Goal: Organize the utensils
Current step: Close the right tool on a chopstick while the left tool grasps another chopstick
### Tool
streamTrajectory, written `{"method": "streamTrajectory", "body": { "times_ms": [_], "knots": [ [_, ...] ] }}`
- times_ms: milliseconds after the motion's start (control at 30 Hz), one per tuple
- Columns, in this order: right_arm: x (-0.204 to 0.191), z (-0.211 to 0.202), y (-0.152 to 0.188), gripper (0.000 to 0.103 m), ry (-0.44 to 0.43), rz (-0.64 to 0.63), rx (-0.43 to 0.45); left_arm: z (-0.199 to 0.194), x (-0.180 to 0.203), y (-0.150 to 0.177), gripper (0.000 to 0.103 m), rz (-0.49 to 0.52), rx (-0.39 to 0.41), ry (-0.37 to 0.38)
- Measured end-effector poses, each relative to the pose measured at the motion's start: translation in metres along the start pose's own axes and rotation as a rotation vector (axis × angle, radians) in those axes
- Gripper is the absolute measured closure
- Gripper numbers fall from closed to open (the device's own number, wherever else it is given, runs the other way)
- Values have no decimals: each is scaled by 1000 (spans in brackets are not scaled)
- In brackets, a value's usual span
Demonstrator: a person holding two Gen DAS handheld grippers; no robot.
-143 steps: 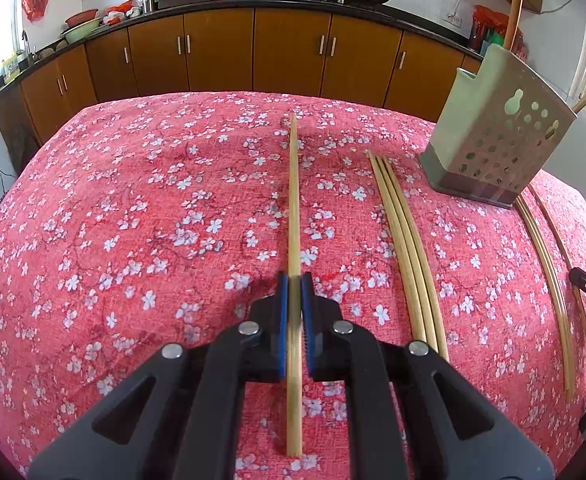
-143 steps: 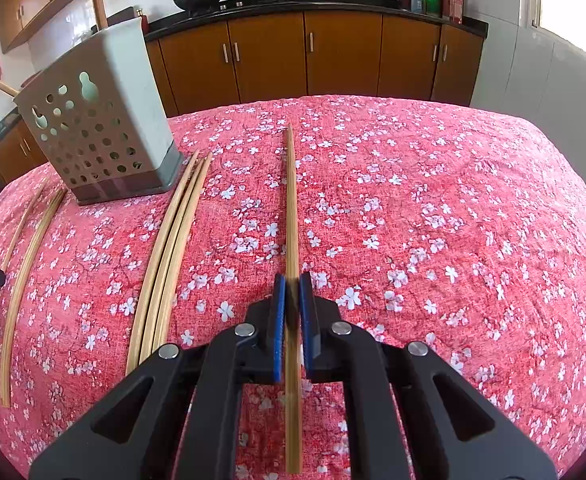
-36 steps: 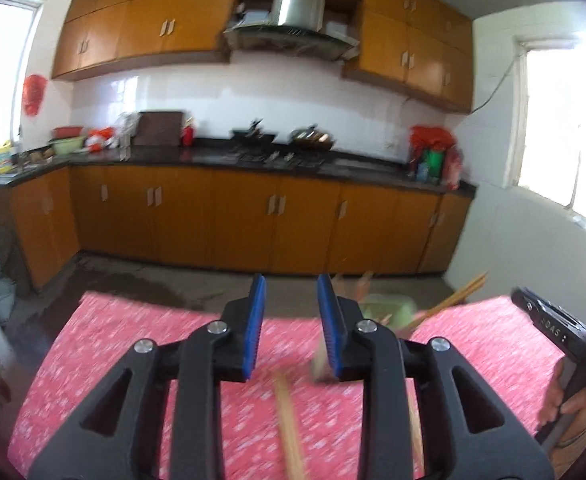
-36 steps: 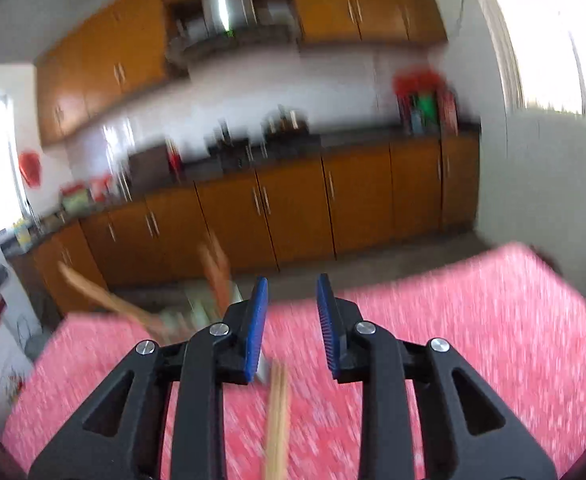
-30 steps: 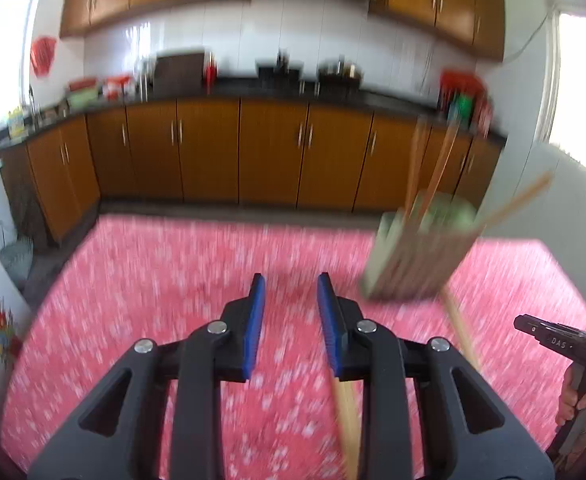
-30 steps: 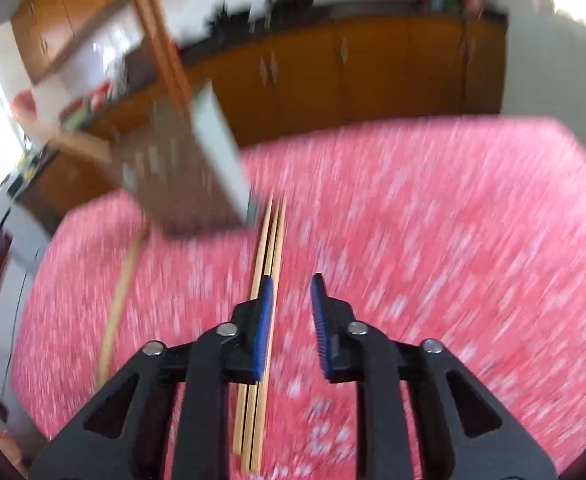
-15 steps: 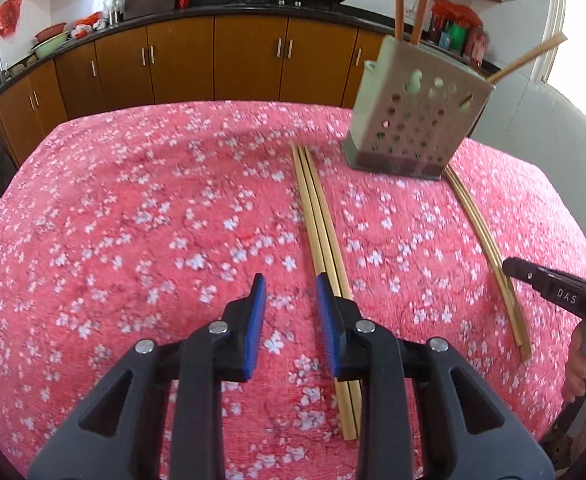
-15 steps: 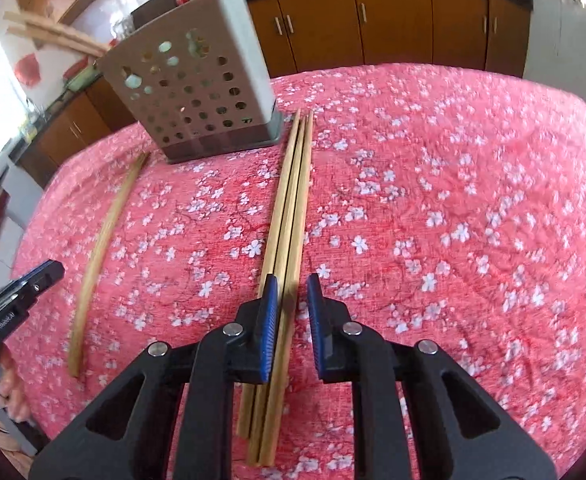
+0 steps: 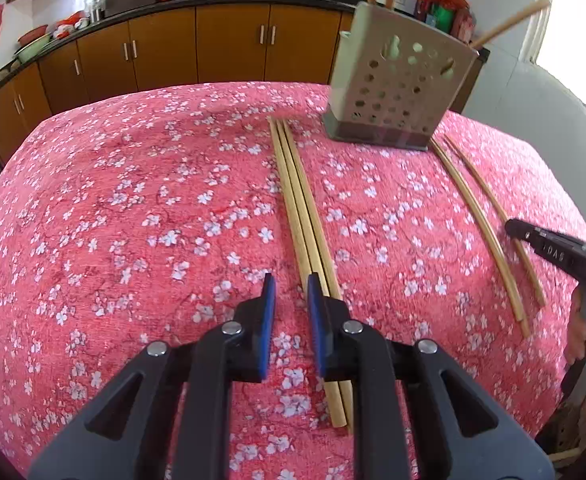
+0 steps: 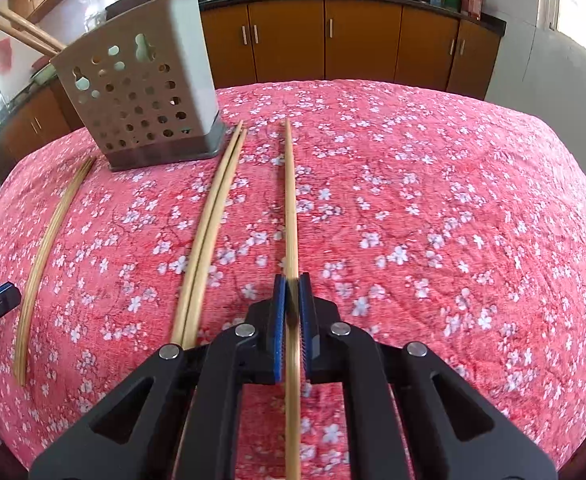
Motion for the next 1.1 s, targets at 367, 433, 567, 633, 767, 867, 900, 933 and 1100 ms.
{"method": "streamTrajectory", "body": {
  "times_ms": [367, 433, 567, 633, 767, 867, 900, 933, 1100],
  "knots": [
    [3, -13, 9, 95, -35, 3, -1, 1, 8, 6, 88, 38, -13, -9],
    [1, -21, 17, 95, -46, -1, -7, 4, 8, 9, 90, 39, -28, -20],
    [0, -30, 25, 95, -53, -11, -5, 7, 5, 7, 93, 54, -19, -53],
    [0, -32, 26, 95, -50, -17, 7, 11, -6, -1, 94, 35, -13, -82],
    [9, -23, 16, 95, -17, 17, 30, 22, -40, -19, 94, -40, 5, -136],
    [20, -13, 3, 95, 9, 39, 48, 27, -59, -29, 92, -73, 26, -159],
    [23, -10, -1, 95, 16, 46, 56, 29, -63, -31, 92, -76, 32, -165],
    [25, -7, -4, 95, 22, 51, 65, 30, -66, -33, 92, -81, 35, -166],
    [29, 1, -12, 95, 14, 72, 64, 31, -74, -35, 92, -96, 38, -156]
  ]
}}
Point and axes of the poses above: each gripper's, at about its wrist camera, not at the fingertips, and z roughly the way its jaws point, x to its right, y to its underside, the point moved 7 cm from there along z, roughly the way its jaws point, and after that the axes turned 1 degree about x, right-handed, at the moved point
